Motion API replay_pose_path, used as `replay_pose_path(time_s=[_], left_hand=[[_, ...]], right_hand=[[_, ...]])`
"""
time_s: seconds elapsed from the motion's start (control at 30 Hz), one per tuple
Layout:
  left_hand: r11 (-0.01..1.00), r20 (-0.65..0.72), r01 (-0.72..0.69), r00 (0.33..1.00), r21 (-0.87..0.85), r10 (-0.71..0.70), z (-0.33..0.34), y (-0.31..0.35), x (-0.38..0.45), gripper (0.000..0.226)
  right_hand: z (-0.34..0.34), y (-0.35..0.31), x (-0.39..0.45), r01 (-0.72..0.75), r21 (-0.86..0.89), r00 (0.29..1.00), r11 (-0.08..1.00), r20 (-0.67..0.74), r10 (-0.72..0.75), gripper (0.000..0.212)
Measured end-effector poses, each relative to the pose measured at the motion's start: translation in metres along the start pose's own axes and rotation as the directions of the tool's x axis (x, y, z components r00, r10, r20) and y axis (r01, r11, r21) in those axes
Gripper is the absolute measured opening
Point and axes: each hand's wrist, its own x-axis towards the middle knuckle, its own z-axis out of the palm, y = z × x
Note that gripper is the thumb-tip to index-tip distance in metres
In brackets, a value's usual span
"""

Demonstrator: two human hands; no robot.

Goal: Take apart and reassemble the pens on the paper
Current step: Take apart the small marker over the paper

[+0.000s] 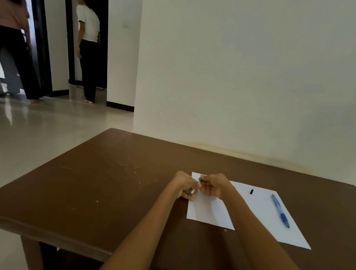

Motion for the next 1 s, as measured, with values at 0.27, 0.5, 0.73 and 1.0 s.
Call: replay_pose_path(time_s=[0.27,0.5,0.73,1.0], left_hand=[[0.999,0.018,0.035,0.999,0.008,-0.035,0.001,-0.002,0.001,0.026],[0.999,-0.012,0.043,0.999,-0.006,-0.043,0.003,-0.003,0.002,0.022],[0.999,0.009,0.051,0.999,-0.005,-0.051,-0.001,-0.002,0.002,0.025],[0.995,-0.108,0.025,0.994,-0.093,-0.035,0.005,0.006,-0.002,0.025]], right_hand=[[-0.014,0.003,0.009,0.072,-0.129,0.992,0.989,-0.096,-0.084,0.021],[-0.001,-0.002,0.018,0.32,-0.679,0.907,0.66,0.019,-0.421,0.027],[0.0,0.007,0.027,0.313,-0.718,0.9,0.621,0.015,-0.436,0.026],[-0.002,0.014,0.002,0.404,-0.425,0.856,0.81,-0.136,-0.499,0.03]])
